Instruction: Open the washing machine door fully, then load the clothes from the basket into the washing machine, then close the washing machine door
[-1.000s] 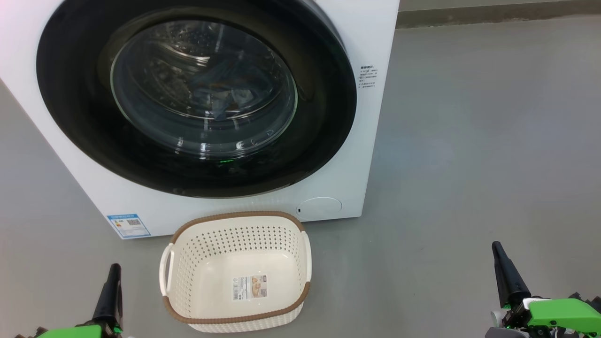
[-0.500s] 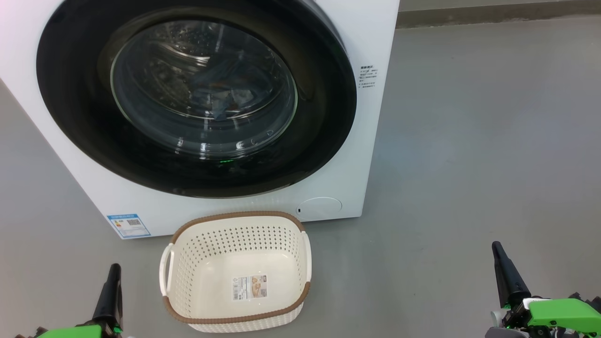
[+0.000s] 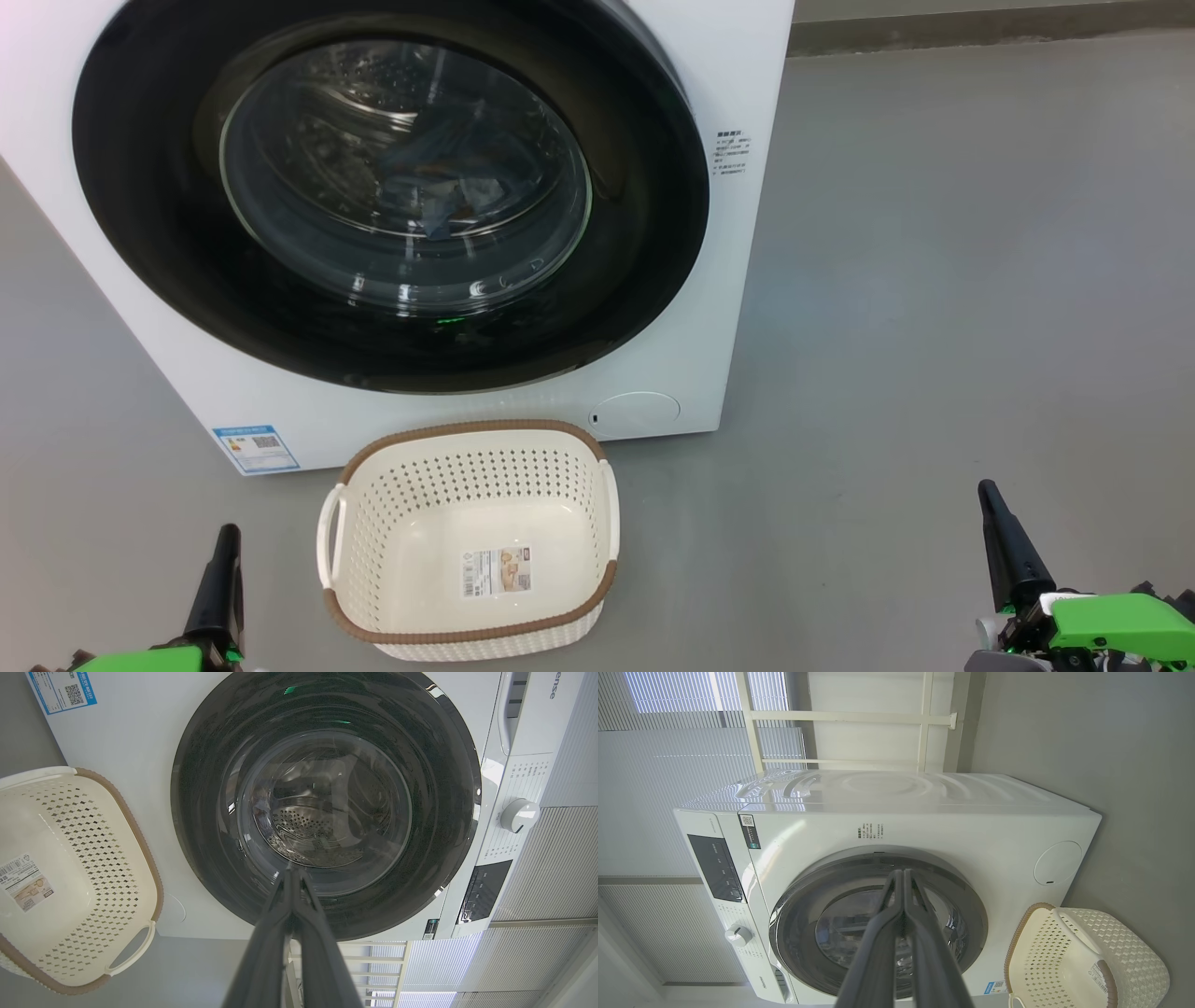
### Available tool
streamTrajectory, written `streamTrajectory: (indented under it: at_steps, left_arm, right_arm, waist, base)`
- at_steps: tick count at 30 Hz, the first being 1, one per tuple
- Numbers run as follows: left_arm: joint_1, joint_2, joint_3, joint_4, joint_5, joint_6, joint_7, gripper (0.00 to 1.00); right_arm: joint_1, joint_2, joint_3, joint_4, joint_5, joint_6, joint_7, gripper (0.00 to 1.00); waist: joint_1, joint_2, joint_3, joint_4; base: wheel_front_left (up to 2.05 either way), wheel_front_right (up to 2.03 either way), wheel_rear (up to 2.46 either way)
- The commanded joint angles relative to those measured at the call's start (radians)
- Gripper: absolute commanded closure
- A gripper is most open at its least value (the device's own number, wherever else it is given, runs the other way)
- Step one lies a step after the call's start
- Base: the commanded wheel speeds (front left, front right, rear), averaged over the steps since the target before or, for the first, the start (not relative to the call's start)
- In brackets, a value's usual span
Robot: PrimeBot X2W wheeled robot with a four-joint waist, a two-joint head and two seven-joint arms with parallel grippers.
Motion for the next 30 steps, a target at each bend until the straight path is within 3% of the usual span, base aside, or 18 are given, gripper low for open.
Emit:
streamTrajectory:
  at_steps: [1, 30]
  left_arm:
    - [-0.038, 0.02, 0.026, -0.027, -0.004, -0.003, 0.004, 1.0]
    - [-0.038, 0.02, 0.026, -0.027, -0.004, -0.003, 0.004, 1.0]
  right_arm:
    - [-0.04, -0.005, 0.024, -0.029, 0.004, -0.001, 0.008, 1.0]
    - [-0.04, -0.005, 0.024, -0.029, 0.004, -0.001, 0.008, 1.0]
  waist:
    - [0.0, 0.0, 0.0, 0.0]
    - [0.0, 0.0, 0.0, 0.0]
  base:
    - [0.0, 0.0, 0.0]
    - [0.0, 0.0, 0.0]
